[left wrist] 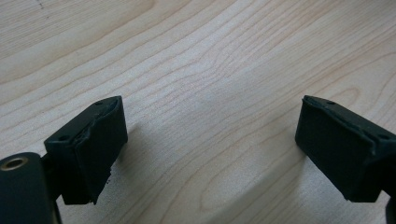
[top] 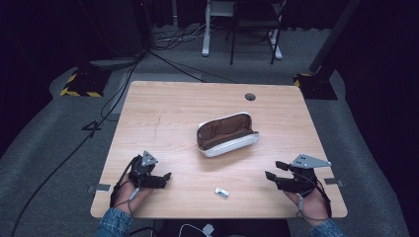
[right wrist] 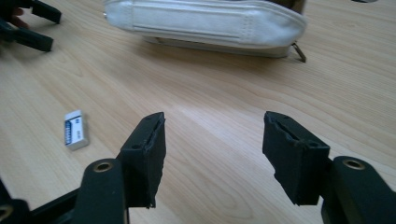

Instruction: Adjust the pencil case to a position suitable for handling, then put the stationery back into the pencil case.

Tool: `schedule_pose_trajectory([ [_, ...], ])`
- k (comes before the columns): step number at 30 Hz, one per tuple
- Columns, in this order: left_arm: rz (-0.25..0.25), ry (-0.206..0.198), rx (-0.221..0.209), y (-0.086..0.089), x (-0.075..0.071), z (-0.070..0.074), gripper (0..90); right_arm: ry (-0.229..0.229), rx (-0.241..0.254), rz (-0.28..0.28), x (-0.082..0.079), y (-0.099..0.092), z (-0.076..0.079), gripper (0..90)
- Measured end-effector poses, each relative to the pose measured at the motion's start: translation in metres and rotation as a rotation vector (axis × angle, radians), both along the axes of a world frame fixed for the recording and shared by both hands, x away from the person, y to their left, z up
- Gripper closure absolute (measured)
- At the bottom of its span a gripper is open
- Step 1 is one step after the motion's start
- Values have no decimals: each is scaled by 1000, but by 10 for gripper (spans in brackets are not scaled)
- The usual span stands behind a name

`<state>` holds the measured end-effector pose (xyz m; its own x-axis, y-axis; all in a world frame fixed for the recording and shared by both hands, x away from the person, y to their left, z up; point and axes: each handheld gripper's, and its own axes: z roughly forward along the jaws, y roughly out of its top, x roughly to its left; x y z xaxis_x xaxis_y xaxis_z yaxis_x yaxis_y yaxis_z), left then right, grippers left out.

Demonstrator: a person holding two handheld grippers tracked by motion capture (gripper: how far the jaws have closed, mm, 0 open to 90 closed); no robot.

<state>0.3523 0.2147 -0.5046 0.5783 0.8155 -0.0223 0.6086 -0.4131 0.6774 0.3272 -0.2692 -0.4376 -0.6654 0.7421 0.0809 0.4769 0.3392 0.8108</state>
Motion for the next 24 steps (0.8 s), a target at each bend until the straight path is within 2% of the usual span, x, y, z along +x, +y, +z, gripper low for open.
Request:
schedule_pose_trajectory([
  [3,1,-1,0,0,0,0,95,5,15,27,-4,7,2,398],
  [13,-2,-9,4,-1,2,0,95,12,17,85,-10,24,3,397],
  [24,2,-9,3,-1,3,0,95,36,-9,173,-15,55,-5,397],
])
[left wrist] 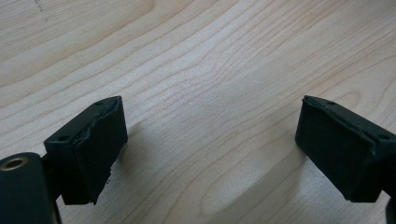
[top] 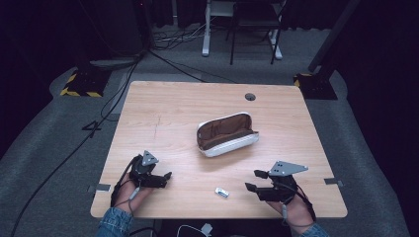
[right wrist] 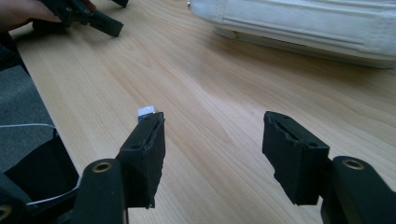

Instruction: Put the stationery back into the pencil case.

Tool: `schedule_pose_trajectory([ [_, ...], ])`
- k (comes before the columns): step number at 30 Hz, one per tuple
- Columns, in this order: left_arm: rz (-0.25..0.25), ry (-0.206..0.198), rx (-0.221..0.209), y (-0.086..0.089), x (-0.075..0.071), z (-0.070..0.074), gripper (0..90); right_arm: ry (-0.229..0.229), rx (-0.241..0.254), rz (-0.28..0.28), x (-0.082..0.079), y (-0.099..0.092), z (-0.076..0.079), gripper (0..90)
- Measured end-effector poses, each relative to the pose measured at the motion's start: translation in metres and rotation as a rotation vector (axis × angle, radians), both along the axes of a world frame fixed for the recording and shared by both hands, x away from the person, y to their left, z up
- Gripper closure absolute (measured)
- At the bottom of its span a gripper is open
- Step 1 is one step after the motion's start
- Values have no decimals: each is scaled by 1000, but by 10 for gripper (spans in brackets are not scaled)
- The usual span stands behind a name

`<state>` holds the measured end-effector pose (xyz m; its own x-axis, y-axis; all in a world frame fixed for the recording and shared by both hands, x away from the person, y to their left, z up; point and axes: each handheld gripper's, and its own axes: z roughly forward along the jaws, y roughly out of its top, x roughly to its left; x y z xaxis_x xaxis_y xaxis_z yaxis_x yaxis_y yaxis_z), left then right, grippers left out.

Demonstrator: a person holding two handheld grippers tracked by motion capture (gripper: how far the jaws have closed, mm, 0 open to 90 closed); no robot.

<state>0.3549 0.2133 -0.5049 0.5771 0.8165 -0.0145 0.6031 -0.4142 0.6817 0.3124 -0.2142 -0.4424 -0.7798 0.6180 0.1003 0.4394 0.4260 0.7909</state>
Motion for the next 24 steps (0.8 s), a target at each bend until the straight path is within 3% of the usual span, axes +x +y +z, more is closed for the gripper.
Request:
schedule_pose_trajectory([
  [11,4,3,-8,-1,1,0,95,15,-41,75,1,31,-13,416],
  [24,4,3,-8,-1,1,0,95,35,-126,172,3,68,-34,537],
])
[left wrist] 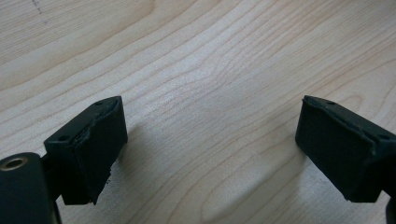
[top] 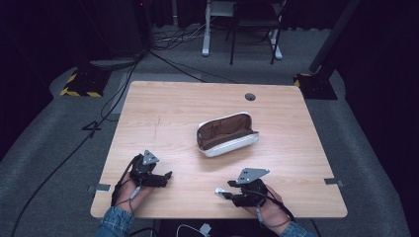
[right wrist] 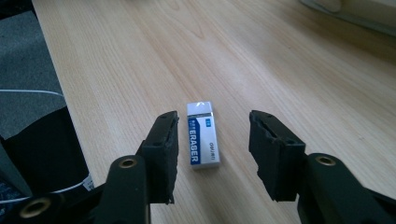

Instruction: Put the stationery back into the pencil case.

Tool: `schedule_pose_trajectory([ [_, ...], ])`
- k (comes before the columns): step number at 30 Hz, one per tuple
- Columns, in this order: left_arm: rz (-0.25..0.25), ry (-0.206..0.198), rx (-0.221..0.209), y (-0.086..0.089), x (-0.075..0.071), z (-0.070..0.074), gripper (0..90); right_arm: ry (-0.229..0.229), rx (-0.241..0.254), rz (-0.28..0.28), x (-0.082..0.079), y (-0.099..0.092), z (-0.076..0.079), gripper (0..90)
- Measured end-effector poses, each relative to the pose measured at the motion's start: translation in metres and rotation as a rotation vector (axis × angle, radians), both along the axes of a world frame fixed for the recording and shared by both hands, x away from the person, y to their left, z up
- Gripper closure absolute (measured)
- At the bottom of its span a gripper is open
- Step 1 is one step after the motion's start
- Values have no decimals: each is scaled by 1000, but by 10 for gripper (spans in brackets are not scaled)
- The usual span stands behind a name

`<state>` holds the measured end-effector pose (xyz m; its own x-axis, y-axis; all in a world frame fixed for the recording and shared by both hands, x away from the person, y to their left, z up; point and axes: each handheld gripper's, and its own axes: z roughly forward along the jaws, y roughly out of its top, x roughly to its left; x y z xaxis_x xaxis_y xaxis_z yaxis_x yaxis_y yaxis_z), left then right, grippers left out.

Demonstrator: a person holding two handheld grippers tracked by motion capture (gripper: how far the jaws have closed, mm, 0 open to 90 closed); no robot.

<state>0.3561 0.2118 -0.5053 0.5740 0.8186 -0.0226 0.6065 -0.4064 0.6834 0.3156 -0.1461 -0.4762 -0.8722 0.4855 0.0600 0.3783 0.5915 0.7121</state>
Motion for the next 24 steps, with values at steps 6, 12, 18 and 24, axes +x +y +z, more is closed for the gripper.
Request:
schedule_pose_trajectory([
  [6,0,0,0,0,0,0,95,6,-27,14,2,8,-5,590],
  [12,0,0,0,0,0,0,95,-10,-81,33,1,15,-9,687],
  [18,0,0,1,0,0,0,95,-22,-106,43,1,17,-11,722],
  [24,0,0,1,0,0,0,95,-22,-107,42,1,17,-11,728],
])
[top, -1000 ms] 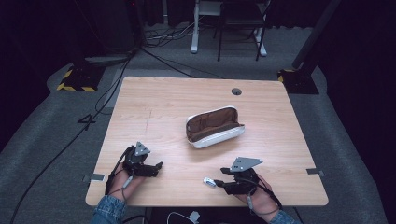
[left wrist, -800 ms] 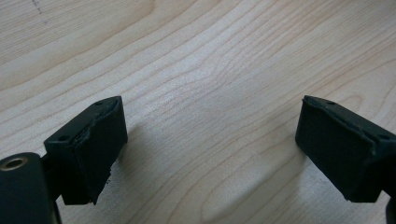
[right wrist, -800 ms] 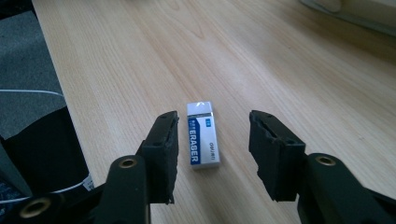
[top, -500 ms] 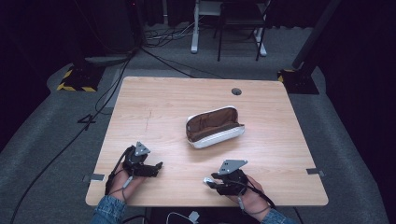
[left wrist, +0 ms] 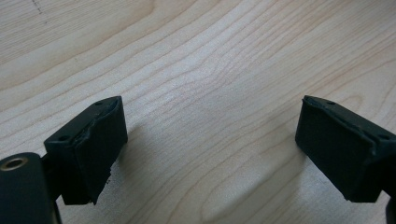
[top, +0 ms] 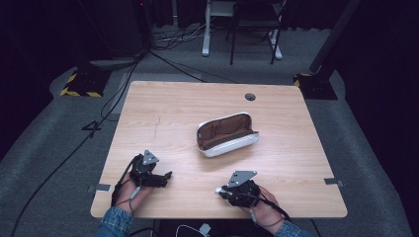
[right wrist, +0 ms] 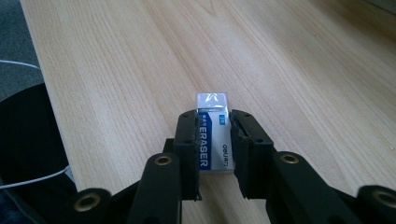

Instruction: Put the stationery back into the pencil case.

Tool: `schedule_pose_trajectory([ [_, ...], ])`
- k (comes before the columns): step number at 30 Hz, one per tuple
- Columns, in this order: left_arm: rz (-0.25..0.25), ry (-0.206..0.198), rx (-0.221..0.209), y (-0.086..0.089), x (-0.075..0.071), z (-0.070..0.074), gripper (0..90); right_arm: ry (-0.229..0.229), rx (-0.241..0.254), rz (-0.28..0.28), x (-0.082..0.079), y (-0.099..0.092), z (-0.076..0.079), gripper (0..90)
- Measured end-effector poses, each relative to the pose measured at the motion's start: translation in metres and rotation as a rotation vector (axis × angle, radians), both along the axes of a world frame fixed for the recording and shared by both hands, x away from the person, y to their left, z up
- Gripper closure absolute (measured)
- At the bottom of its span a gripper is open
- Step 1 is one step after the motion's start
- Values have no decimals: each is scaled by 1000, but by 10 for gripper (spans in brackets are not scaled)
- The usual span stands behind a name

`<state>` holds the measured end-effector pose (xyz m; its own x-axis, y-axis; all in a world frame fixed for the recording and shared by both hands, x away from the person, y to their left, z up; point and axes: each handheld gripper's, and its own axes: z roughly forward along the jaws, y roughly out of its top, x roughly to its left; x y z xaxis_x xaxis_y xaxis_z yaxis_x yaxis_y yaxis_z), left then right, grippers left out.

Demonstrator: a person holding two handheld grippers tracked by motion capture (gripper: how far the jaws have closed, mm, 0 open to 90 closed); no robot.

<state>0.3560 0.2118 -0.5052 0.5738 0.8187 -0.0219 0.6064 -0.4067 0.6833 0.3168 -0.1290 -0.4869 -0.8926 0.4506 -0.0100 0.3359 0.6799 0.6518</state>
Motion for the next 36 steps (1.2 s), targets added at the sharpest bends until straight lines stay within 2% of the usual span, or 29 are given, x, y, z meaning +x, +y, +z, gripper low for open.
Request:
schedule_pose_trajectory([
  [8,0,0,0,0,0,0,95,-9,32,-4,0,-2,7,730],
  [23,0,0,0,0,0,0,95,-48,119,-12,1,-12,39,731],
  [36,0,0,-1,0,0,0,95,-76,183,-60,15,-25,65,731],
])
